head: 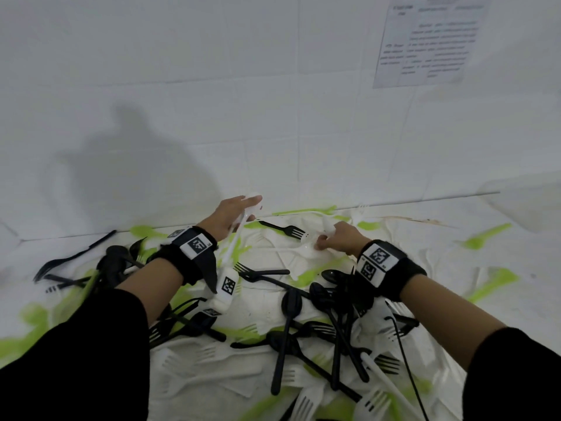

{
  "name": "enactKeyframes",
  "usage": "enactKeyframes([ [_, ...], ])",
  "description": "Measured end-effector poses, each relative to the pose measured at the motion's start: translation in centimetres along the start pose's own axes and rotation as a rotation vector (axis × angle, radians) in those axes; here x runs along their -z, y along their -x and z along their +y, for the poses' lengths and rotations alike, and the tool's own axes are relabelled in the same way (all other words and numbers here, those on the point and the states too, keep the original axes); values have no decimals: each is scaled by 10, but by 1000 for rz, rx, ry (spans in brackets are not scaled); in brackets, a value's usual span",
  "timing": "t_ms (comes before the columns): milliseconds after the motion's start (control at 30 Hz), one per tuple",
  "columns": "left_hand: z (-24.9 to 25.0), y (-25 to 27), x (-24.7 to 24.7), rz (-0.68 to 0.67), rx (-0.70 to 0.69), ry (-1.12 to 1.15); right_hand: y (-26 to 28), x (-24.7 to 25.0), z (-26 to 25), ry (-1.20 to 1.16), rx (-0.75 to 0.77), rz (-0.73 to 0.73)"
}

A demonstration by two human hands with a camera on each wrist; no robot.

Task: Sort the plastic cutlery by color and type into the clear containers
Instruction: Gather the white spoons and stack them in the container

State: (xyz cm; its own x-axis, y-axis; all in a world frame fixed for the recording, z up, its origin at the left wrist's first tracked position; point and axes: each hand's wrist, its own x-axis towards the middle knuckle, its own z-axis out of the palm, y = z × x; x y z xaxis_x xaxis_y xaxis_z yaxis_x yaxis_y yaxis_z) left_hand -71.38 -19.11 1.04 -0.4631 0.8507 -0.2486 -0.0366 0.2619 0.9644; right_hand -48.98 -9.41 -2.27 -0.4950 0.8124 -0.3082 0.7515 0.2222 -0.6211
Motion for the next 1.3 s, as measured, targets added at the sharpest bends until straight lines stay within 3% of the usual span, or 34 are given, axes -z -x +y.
enactKeyframes([
  [100, -8, 3, -3, -20, -14, -85, 3, 12, -2, -257, 8, 18],
  [300, -11, 1, -11, -81, 90, -113, 23, 46, -23, -694, 101, 127],
  [433, -11, -5, -23, 62, 140, -2, 24, 60, -39, -811, 186, 242],
  [533, -14, -8, -27, 151, 135, 38, 12, 52, -47, -739, 178, 318],
  [600, -17, -10, -27, 139, 133, 65, 0, 41, -46, -594, 131, 335],
  [700, -16, -7, -28, 72, 134, 51, -18, 23, -39, -126, 127, 249],
  [800, -11, -6, -18, -10, 155, -169, -28, 7, -30, 183, 115, 175],
  [900, -9, -6, -9, -95, 173, -235, -35, -4, -26, 240, 101, 143],
  [1067, -2, 0, -5, -191, 100, -41, -42, -5, -25, 276, 66, 34],
  [1167, 3, 5, -8, -293, 28, -142, -45, -7, -23, 255, 76, 4],
  [1300, 9, 0, -25, -61, -64, -301, -42, -9, -28, 364, 73, 39],
])
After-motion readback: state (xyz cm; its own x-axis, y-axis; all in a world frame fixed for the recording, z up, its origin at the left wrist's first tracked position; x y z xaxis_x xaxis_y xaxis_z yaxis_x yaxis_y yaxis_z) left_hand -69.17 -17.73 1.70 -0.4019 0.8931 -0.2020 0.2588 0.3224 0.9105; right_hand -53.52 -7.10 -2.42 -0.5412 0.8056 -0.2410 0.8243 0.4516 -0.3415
